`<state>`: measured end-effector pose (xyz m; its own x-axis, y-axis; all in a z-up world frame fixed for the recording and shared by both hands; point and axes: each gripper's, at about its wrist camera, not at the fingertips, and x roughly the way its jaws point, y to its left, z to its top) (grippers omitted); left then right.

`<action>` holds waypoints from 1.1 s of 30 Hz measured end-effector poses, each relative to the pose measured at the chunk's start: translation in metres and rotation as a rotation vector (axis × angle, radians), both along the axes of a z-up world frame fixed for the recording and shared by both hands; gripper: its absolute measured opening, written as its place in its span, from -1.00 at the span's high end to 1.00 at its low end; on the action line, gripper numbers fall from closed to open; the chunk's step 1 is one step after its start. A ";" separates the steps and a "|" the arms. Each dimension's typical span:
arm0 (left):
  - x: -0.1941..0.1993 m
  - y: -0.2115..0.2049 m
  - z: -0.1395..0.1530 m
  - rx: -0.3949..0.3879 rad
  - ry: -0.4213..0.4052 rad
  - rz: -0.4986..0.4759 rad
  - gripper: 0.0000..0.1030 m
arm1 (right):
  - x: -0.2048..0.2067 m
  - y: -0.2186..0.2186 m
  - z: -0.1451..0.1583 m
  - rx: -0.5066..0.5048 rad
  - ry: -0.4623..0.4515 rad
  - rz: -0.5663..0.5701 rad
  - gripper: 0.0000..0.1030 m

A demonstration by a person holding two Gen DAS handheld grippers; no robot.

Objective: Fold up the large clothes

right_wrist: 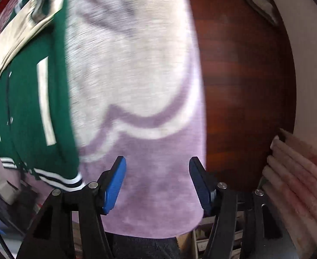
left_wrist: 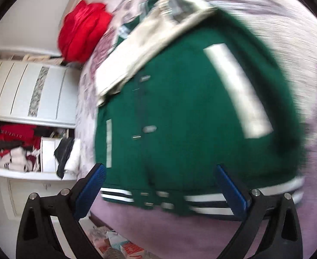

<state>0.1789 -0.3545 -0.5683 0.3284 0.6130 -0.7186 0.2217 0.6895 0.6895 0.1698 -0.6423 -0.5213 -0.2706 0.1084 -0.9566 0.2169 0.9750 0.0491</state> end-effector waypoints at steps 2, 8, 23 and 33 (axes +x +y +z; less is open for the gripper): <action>-0.013 -0.030 -0.012 -0.003 0.008 -0.033 -1.00 | 0.016 -0.031 -0.013 -0.009 0.010 -0.018 -0.21; -0.030 -0.082 -0.048 0.001 0.067 -0.080 -1.00 | 0.037 -0.088 -0.026 -0.026 0.043 -0.093 -0.21; 0.007 -0.054 -0.090 0.162 0.028 0.045 -1.00 | 0.047 -0.090 -0.050 0.025 0.022 -0.173 -0.21; 0.012 -0.044 -0.057 -0.020 -0.011 0.052 0.62 | 0.126 -0.056 -0.082 0.382 -0.077 -0.109 -0.21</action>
